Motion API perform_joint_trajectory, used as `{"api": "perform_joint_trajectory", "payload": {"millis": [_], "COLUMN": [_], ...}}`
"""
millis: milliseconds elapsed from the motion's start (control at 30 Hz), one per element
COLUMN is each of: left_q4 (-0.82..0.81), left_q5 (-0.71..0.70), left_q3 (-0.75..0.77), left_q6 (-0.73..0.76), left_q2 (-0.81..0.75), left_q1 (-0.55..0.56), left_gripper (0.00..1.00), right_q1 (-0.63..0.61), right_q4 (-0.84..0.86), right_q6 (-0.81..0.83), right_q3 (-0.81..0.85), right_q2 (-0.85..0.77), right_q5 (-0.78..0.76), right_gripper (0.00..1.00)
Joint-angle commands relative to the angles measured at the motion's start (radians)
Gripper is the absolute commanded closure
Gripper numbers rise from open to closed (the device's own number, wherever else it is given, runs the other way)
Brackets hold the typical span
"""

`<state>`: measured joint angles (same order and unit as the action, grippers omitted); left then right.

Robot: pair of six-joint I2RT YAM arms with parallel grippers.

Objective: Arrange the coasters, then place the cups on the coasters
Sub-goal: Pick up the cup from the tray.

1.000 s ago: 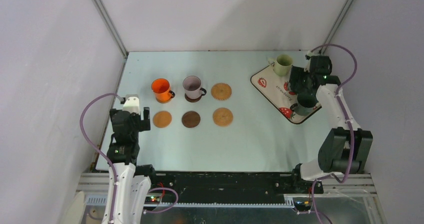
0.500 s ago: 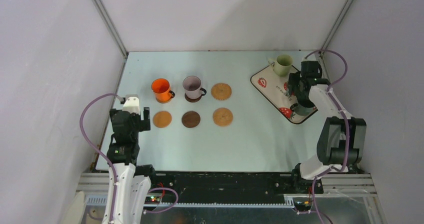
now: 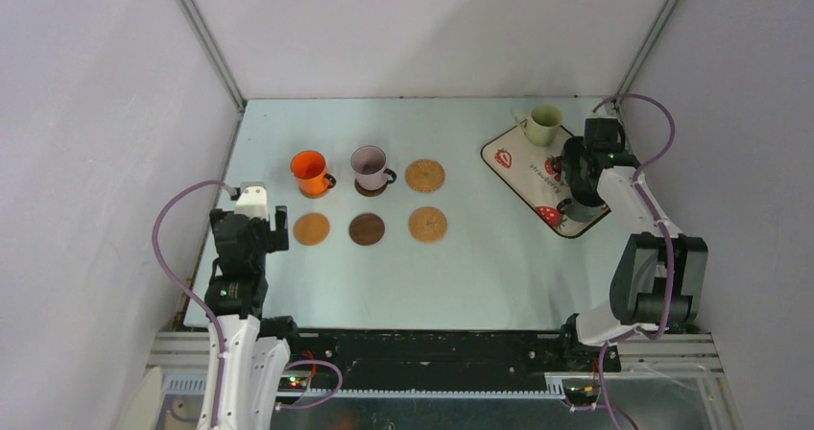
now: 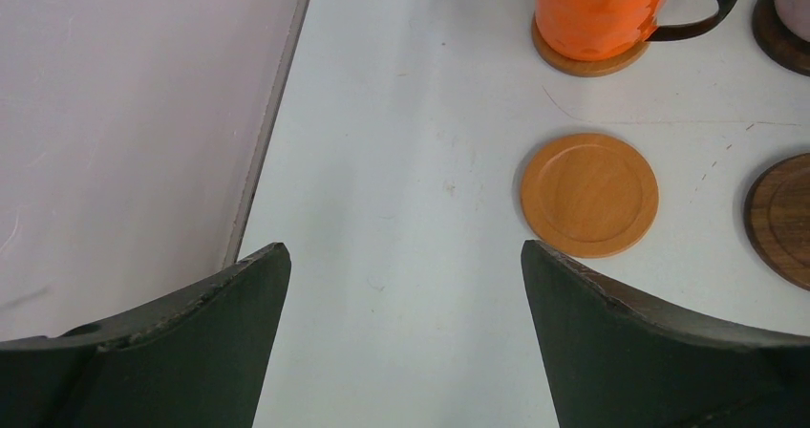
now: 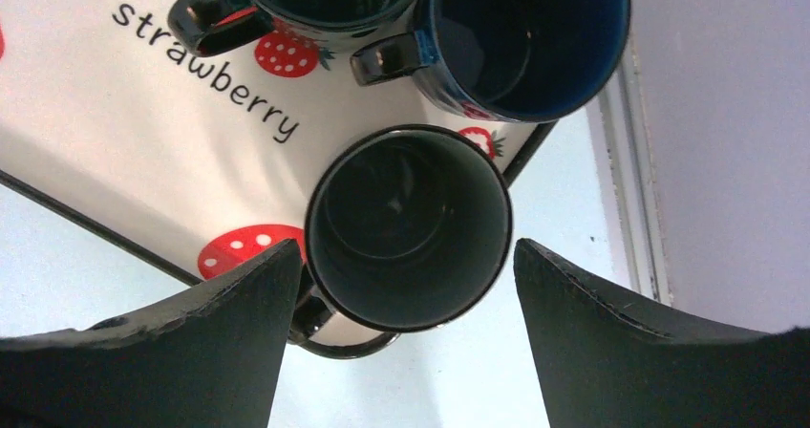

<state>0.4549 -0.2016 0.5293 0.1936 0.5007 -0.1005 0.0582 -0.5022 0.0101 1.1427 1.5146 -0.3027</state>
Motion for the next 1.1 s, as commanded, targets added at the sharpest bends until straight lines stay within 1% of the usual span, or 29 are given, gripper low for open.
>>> {"api": "perform_joint_trajectory", "payload": {"millis": [0,200,233,367,433,600,733,833,933,1067], "left_q4": [-0.009,-0.006,-0.005,-0.015,-0.012,-0.017,-0.021,-0.019,-0.018,-0.013], "left_q5": [0.039,0.041,0.042,0.04,0.046,0.041,0.029,0.047,0.039,0.063], "left_q3": [0.019,0.018,0.017,0.009,0.011,0.008,0.004,0.008,0.005,0.01], "left_q6": [0.019,0.018,0.019,0.019,0.02,0.021,0.019,0.021,0.02,0.02], "left_q2": [-0.011,-0.027,-0.029,-0.031,-0.024,-0.024,-0.026,-0.022,-0.026,-0.029], "left_q1": [-0.005,-0.005,-0.005,-0.006,-0.005,-0.005,-0.006,-0.006,-0.005,-0.006], "left_gripper": [0.02,0.02,0.02,0.02,0.02,0.02,0.02,0.02,0.02,0.02], "right_q1": [0.011,-0.052,-0.082,-0.136,-0.146,-0.158,-0.2,-0.239,-0.251,-0.253], "right_q4": [0.022,0.05,0.063,0.101,0.111,0.104,0.058,0.036,0.052,0.017], "right_q6": [0.022,0.04,0.049,0.087,0.103,0.143,0.167,0.189,0.217,0.231], "right_q3": [-0.018,-0.021,-0.022,-0.02,-0.02,-0.021,-0.022,-0.034,-0.068,-0.099], "right_q2": [-0.059,-0.057,-0.043,0.024,0.047,0.077,0.075,0.059,0.004,-0.027], "right_q5": [-0.013,-0.073,-0.103,-0.195,-0.229,-0.252,-0.29,-0.331,-0.35,-0.352], "right_gripper": [0.14,0.11,0.1,0.08,0.07,0.07,0.08,0.08,0.07,0.07]}}
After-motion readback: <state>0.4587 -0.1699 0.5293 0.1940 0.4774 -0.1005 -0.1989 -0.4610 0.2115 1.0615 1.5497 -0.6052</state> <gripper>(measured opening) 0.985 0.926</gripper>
